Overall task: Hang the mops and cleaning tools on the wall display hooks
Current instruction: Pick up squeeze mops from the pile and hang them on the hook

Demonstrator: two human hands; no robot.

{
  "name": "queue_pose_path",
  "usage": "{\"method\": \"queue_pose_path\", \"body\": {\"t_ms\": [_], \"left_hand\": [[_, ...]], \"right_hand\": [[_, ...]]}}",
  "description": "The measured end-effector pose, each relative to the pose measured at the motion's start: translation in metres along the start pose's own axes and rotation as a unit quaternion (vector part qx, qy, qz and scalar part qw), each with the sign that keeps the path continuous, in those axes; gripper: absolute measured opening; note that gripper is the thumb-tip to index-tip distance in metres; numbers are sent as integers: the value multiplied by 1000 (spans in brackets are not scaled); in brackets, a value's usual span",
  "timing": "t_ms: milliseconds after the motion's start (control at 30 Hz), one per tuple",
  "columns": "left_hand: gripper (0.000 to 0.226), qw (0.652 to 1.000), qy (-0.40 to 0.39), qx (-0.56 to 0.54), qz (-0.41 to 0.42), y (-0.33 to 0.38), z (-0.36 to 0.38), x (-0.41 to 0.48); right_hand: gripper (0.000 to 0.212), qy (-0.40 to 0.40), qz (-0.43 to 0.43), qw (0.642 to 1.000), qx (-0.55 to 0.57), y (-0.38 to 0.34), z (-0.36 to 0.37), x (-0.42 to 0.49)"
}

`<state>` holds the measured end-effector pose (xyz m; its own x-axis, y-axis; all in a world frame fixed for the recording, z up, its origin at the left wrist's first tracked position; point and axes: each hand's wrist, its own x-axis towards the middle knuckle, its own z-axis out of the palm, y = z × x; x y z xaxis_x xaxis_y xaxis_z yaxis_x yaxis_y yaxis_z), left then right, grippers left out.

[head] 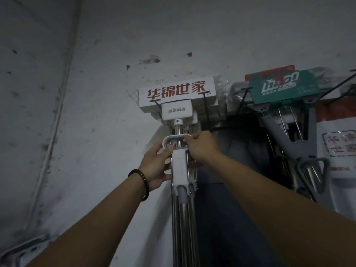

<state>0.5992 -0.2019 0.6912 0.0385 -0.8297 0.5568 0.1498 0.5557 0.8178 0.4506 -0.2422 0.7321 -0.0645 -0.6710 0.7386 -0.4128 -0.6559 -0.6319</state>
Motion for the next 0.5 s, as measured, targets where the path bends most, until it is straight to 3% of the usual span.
{"method": "queue_pose_path", "body": {"t_ms": [167,300,500], "left_hand": [[26,1000,-10,15,-15,1,-3,0],[28,998,5,54,-30,-6,-5,0],[32,979,3,197,-61,-32,-14,-36]], "right_hand": [[31,-19,-14,994,-103,-2,-5,-7],[16,-53,-11,987,-148,1,-12,-20],[15,-89,-4,978,-188,15,-13,-66]]}}
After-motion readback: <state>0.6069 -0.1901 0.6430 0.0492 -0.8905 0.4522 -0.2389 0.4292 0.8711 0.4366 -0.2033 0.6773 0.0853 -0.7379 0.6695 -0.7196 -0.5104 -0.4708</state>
